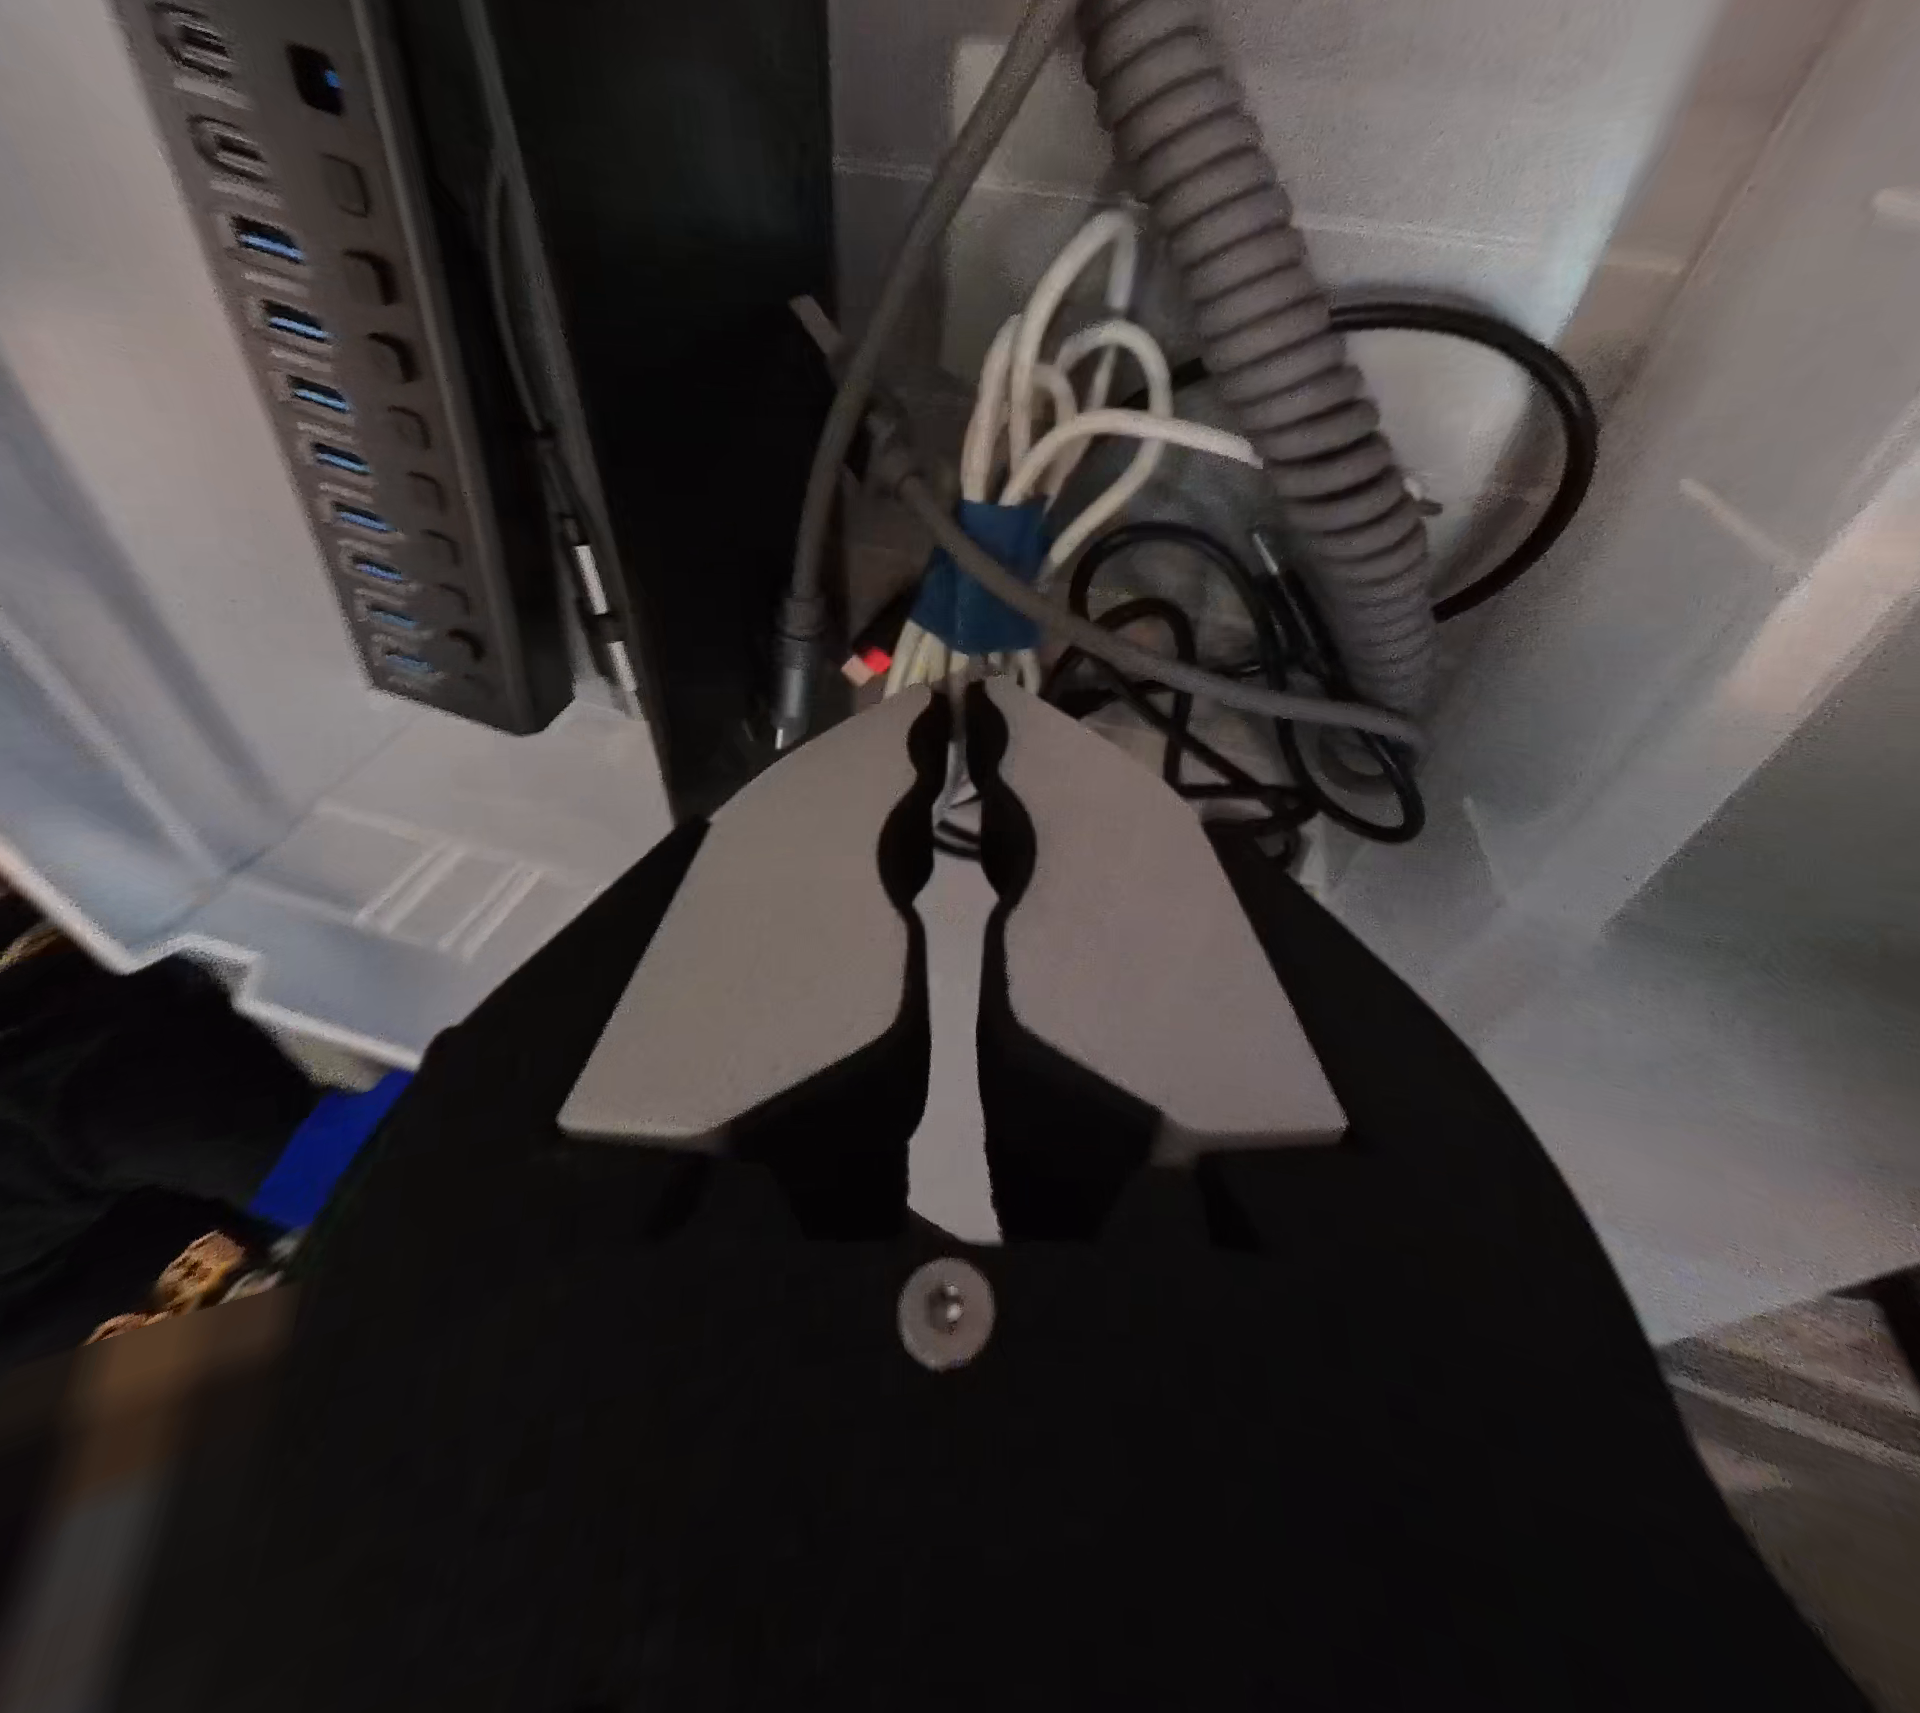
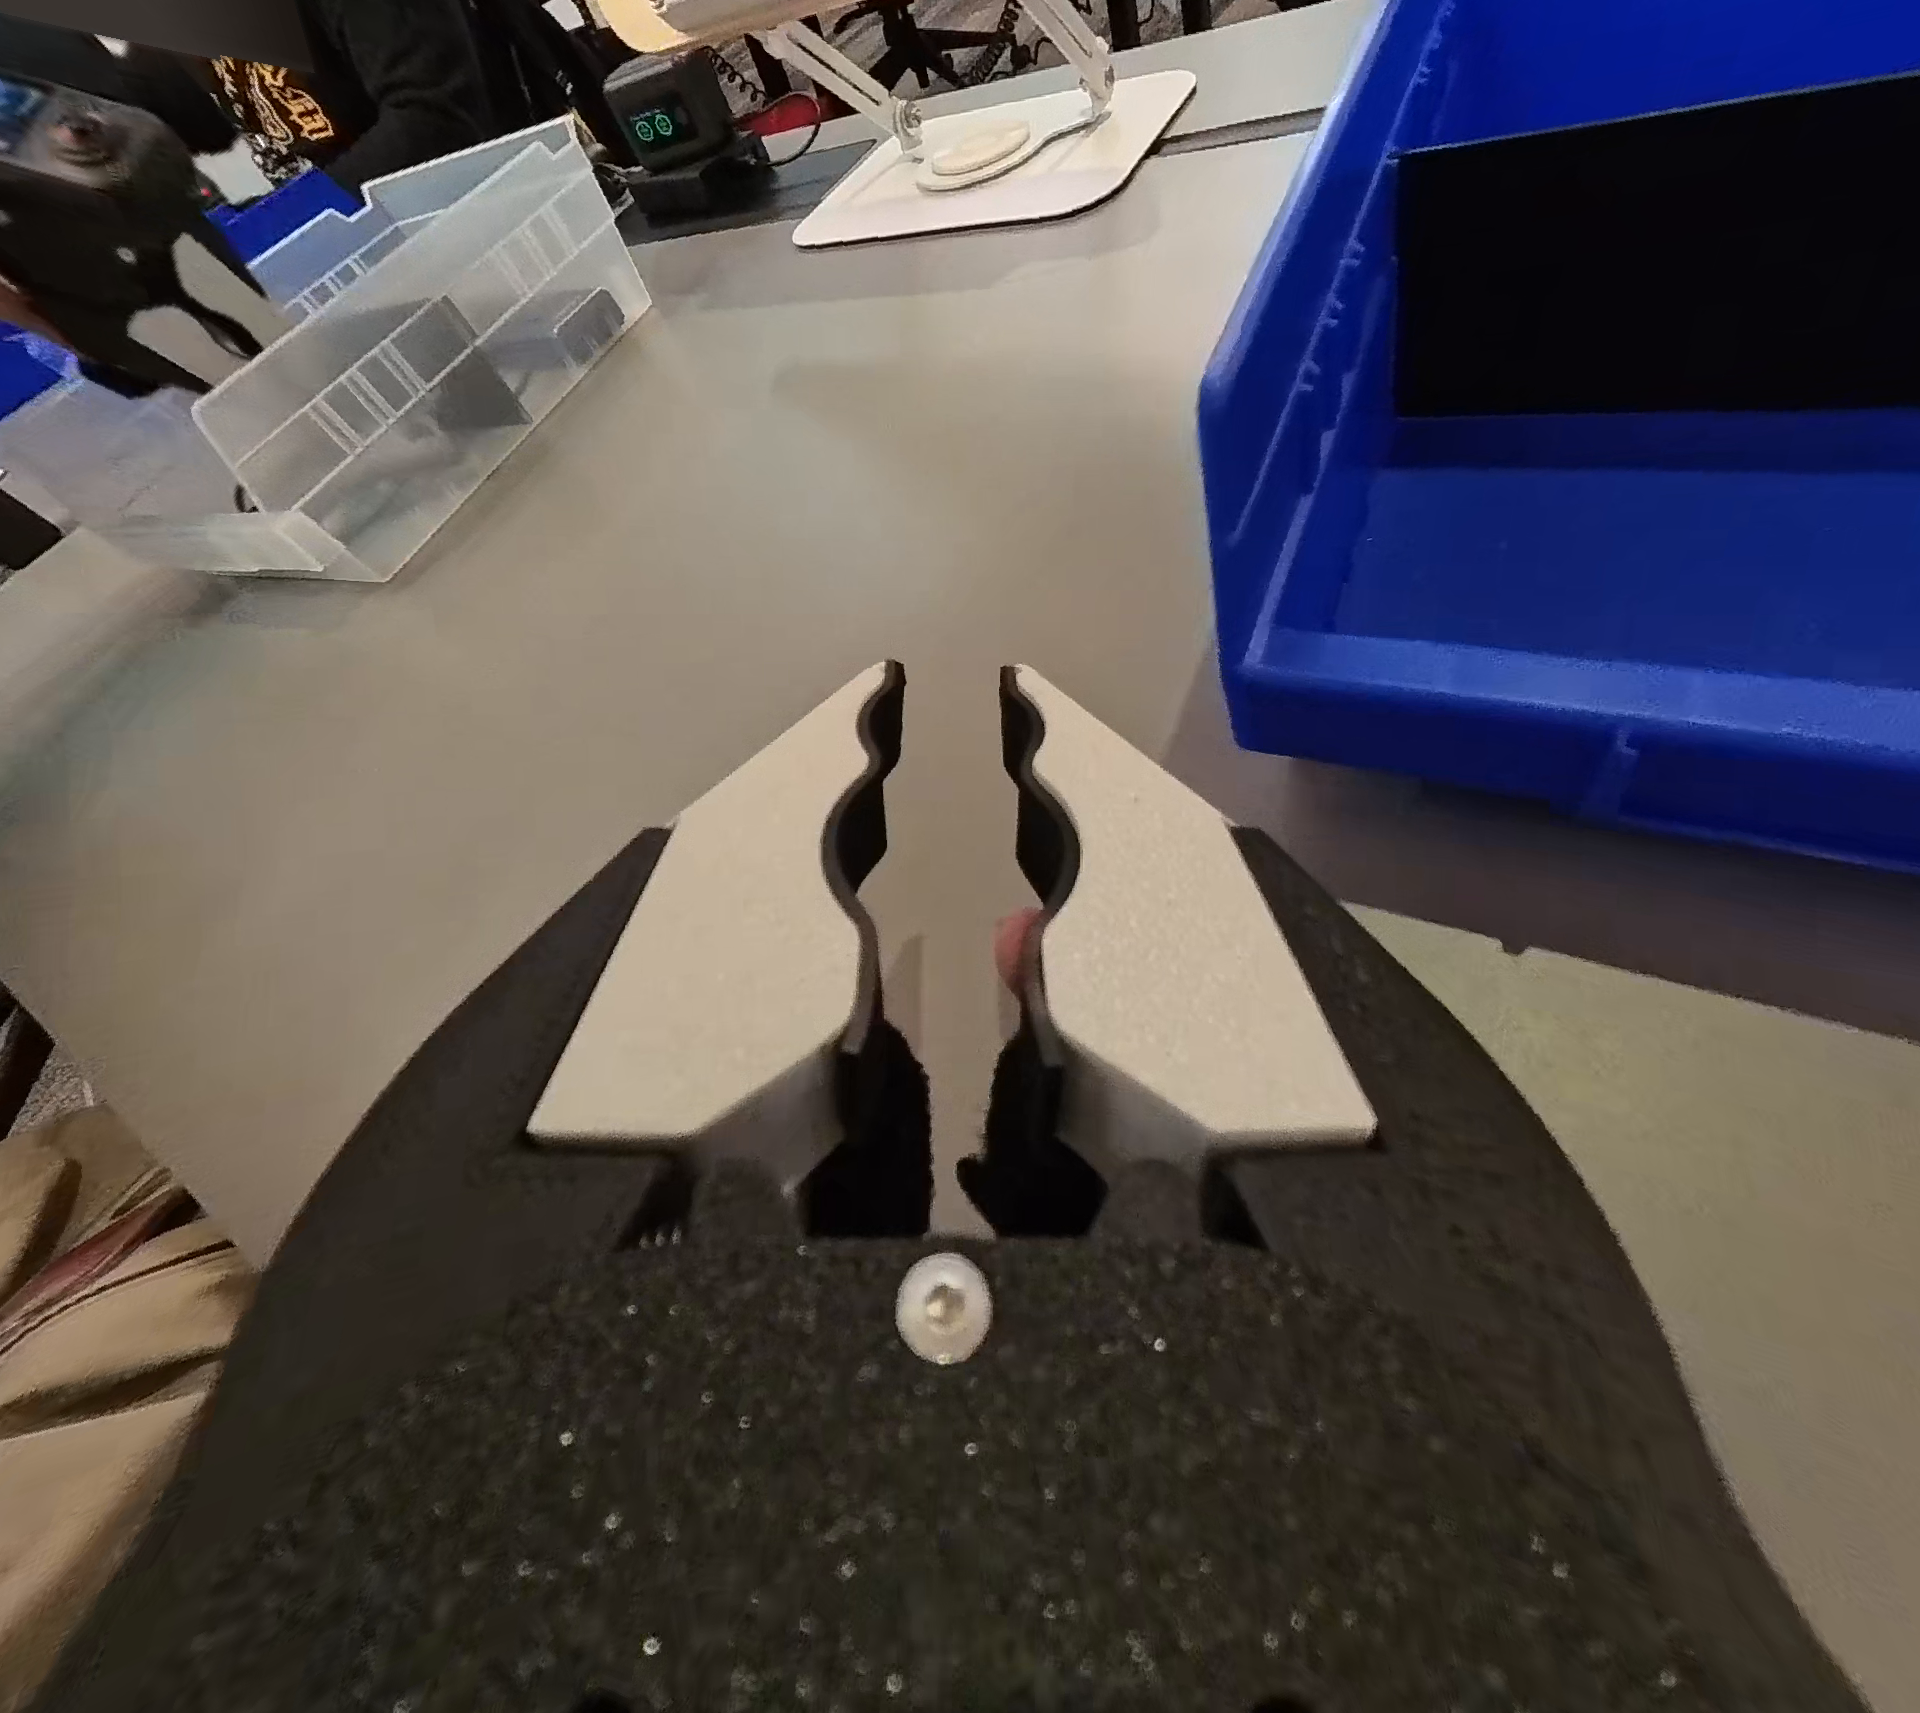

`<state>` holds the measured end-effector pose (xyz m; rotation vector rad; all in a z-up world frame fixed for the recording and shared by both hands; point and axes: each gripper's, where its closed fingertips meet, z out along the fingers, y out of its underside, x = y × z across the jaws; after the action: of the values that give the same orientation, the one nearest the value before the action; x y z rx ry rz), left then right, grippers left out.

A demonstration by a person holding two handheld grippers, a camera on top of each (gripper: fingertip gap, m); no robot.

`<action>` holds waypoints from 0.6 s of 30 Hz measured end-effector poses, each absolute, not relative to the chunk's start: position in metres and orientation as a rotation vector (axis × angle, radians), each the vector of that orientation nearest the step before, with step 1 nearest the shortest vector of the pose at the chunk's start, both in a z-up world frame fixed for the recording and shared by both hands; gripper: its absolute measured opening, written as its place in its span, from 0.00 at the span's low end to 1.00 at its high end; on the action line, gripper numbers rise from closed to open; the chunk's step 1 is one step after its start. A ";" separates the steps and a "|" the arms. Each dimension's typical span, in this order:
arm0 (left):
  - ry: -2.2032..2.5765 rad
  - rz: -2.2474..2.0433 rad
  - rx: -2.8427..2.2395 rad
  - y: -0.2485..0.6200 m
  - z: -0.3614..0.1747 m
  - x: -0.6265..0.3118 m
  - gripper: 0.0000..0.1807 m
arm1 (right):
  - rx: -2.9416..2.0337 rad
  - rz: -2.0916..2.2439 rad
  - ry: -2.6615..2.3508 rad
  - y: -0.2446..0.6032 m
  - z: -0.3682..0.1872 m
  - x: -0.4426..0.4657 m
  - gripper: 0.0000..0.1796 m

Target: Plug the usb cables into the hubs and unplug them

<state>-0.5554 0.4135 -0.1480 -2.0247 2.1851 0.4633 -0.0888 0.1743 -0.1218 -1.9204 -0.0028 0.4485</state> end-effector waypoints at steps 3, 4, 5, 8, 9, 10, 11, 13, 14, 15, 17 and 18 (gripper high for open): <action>2.202 0.690 -1.846 0.414 -0.125 -0.553 0.02 | -1.923 0.439 -0.013 0.173 -0.122 -0.090 0.10; 2.198 0.749 -1.786 0.413 -0.118 -0.550 0.02 | -1.922 0.434 -0.016 0.173 -0.122 -0.090 0.10; 2.191 0.803 -1.740 0.413 -0.110 -0.549 0.02 | -1.921 0.431 -0.019 0.173 -0.122 -0.091 0.10; 2.175 0.931 -1.631 0.409 -0.091 -0.548 0.02 | -1.916 0.424 -0.020 0.171 -0.120 -0.090 0.10; 2.171 0.958 -1.596 0.407 -0.086 -0.547 0.02 | -1.915 0.423 -0.020 0.171 -0.120 -0.090 0.10; 2.168 0.981 -1.569 0.405 -0.081 -0.547 0.02 | -1.914 0.422 -0.018 0.171 -0.120 -0.090 0.10; 2.161 1.007 -1.546 0.403 -0.075 -0.548 0.02 | -1.912 0.423 -0.016 0.170 -0.120 -0.089 0.10; 2.134 1.072 -1.521 0.403 -0.063 -0.554 0.01 | -1.909 0.424 -0.013 0.170 -0.119 -0.089 0.10; 2.115 1.106 -1.513 0.405 -0.056 -0.558 0.01 | -1.908 0.425 -0.014 0.169 -0.118 -0.089 0.10; 2.093 1.130 -1.509 0.407 -0.050 -0.562 0.02 | -1.908 0.426 -0.015 0.169 -0.118 -0.090 0.10; 2.041 1.139 -1.528 0.411 -0.039 -0.570 0.02 | -1.906 0.423 -0.018 0.169 -0.118 -0.090 0.09; 2.017 1.116 -1.541 0.412 -0.034 -0.571 0.02 | -1.906 0.420 -0.020 0.169 -0.117 -0.091 0.09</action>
<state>-0.5709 0.4119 -0.0339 -1.5415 2.0168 1.1164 -0.0906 0.1687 -0.1175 -1.9060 -0.0199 0.4200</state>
